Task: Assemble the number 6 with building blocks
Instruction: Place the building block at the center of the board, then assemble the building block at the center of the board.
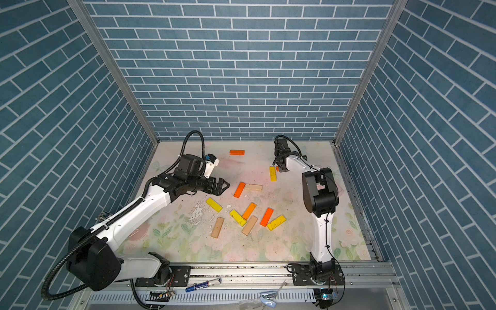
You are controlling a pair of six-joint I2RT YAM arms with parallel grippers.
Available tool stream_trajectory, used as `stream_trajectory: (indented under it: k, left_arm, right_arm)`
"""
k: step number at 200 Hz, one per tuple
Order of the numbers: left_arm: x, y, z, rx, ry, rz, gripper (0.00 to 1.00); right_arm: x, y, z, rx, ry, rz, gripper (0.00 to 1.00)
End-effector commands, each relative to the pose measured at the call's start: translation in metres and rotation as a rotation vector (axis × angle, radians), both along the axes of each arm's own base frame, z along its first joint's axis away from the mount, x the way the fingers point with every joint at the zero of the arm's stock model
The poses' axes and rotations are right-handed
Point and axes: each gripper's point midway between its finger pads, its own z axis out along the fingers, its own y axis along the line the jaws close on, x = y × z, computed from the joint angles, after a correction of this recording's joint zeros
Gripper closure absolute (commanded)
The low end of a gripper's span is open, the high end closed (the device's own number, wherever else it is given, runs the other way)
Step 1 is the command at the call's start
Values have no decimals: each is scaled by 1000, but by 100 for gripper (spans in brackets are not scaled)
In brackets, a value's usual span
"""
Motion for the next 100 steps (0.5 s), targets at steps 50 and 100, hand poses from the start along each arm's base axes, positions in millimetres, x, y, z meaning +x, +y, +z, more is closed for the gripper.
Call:
stream_trajectory:
  k: [50, 100]
  left_arm:
    - [-4, 1, -3, 14, 4, -7, 1]
    - [-1, 2, -13, 44, 21, -5, 1]
  right_arm:
    - [-32, -26, 64, -521, -24, 829, 46]
    - [-35, -44, 24, -594, 136, 1061, 45]
